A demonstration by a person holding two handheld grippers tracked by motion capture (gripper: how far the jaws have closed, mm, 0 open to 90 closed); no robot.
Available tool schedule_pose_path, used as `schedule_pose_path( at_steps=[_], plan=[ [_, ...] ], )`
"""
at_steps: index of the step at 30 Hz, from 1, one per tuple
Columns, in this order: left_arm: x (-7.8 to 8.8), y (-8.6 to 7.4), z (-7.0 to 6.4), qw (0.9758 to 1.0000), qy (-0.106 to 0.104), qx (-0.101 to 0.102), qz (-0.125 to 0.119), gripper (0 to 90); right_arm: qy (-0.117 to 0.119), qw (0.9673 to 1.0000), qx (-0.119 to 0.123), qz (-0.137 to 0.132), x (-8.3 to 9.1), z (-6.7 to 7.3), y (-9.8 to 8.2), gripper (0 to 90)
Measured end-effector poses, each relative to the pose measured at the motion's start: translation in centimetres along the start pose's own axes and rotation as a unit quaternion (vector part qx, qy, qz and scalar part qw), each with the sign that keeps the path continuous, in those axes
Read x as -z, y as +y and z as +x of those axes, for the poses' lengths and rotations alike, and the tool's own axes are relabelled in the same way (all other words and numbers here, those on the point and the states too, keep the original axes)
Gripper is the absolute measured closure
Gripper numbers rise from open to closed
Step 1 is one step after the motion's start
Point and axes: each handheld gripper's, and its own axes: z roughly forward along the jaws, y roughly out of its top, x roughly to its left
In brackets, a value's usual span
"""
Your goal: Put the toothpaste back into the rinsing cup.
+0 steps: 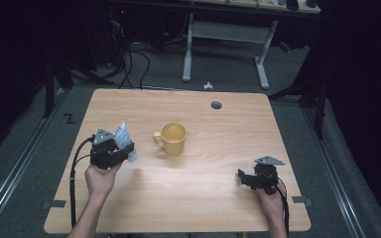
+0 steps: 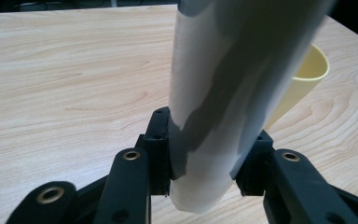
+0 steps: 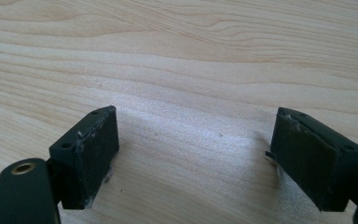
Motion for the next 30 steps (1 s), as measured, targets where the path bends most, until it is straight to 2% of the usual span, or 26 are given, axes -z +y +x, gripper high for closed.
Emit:
schedule_pose_path(
  at_steps=[14,30],
  plan=[
    [0.3,0.9,-0.7,0.9997,-0.023,-0.004,-0.007,63.4,0.000,1.0000,-0.001,0.000,0.0,0.0,0.0,15.3],
    [0.9,2.2,-1.4,0.9991,-0.034,-0.016,-0.019,63.3,0.000,1.0000,0.000,0.000,0.0,0.0,0.0,15.3]
  ],
)
